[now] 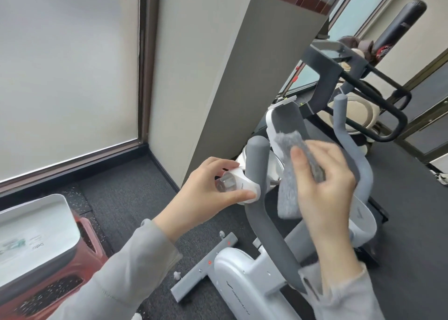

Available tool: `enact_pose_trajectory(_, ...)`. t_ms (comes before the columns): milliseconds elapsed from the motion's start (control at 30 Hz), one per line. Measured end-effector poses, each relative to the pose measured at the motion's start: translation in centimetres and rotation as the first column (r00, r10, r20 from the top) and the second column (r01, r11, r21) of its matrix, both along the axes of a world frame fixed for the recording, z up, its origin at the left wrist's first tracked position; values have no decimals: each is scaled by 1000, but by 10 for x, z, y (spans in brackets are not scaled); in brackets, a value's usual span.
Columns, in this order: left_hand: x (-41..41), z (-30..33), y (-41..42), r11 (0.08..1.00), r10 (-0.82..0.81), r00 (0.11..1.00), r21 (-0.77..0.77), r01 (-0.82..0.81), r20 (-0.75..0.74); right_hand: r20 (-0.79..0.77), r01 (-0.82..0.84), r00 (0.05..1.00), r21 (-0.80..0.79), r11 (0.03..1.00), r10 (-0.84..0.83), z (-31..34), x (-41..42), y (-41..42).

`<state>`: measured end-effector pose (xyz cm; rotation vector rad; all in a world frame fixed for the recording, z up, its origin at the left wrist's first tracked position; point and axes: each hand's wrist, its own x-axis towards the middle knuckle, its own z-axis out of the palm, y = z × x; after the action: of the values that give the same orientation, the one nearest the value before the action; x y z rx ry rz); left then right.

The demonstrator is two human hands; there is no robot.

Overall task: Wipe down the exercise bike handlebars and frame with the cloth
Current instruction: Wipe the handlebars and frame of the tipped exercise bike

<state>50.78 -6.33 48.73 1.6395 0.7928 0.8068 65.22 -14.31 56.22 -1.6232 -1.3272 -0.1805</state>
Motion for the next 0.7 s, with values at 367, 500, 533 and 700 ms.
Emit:
enact_pose_trajectory(367,5,-2,-1,998,62,998,8,-62,23,-472,-363,864,-346,865,174,-7,24,27)
enact_pose_trajectory(500,3,3,-2,999,18,999,40,-19,33,-371,-254,919,-295,921,135,-14,23,-9)
enact_pose_trajectory(533,3,8,-2,999,-5,999,54,3,45,-360,-218,926,-270,938,112,-14,21,-17)
enact_pose_trajectory(700,16,31,-1,996,-21,993,83,12,113,-100,-53,994,-186,981,35,-21,1,-33)
